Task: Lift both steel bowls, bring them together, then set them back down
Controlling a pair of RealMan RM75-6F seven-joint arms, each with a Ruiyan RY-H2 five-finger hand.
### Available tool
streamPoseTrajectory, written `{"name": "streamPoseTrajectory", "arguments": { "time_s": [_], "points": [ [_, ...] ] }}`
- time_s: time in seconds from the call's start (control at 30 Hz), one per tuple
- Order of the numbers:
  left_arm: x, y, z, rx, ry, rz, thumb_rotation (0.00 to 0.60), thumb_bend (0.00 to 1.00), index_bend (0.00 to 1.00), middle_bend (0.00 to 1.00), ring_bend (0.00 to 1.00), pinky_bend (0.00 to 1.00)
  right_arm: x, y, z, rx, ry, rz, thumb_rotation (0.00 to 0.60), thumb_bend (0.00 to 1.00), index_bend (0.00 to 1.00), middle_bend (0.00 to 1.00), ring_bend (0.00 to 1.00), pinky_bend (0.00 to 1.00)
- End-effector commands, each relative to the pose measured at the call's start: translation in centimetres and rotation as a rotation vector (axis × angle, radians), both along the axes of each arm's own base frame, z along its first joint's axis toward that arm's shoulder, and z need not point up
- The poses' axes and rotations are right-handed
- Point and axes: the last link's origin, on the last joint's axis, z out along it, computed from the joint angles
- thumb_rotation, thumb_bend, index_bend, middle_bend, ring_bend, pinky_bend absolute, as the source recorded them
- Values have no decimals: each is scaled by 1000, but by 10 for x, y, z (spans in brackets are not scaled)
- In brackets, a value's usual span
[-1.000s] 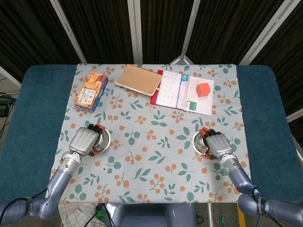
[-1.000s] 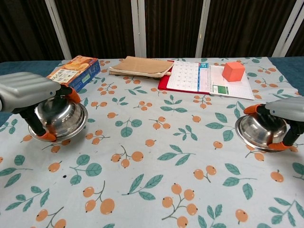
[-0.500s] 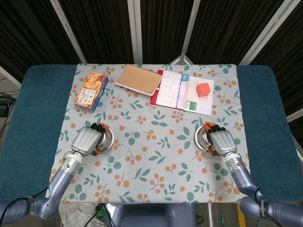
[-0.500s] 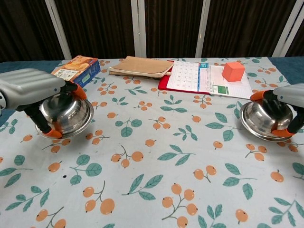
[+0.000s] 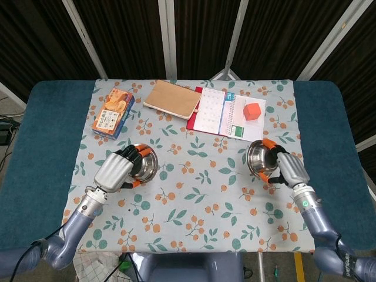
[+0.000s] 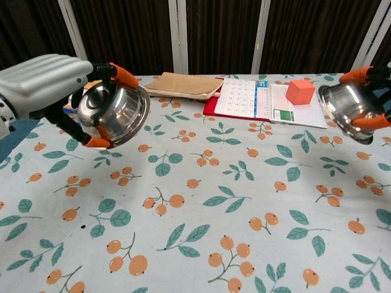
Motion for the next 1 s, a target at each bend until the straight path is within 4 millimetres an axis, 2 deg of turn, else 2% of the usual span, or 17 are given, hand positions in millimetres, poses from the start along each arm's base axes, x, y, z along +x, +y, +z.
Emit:
{"name": "streamPoseTrajectory", "arguments": {
  "time_s": [0.03, 0.2, 0.4, 0.67, 0.87, 1.0],
  "points": [
    [0, -3, -2, 9, -48, -50, 600, 198, 318, 435, 326, 556, 4, -1, 33, 6, -279, -95, 600, 390, 938, 895, 755, 763],
    [2, -8, 0, 16, -121, -134, 600, 191, 323, 439, 326, 556, -4, -6, 56, 34, -562, -237, 600, 407, 964, 916, 769, 782],
    [10, -11, 1, 27, -188, -207, 600, 191, 326, 443, 326, 556, -19, -12, 66, 84, -750, -370, 600, 428, 974, 924, 777, 795],
    [27, -7, -4, 47, -226, -274, 600, 189, 321, 439, 326, 555, -21, -6, 52, 205, -838, -453, 600, 456, 974, 925, 777, 795],
    [40, 0, -18, 37, -264, -333, 600, 189, 321, 438, 326, 551, -1, 5, 34, 319, -919, -464, 600, 461, 974, 925, 777, 795],
    [45, 1, -28, 32, -262, -360, 600, 189, 321, 438, 326, 550, 14, 10, 29, 372, -957, -442, 600, 460, 974, 925, 777, 795]
  ]
}}
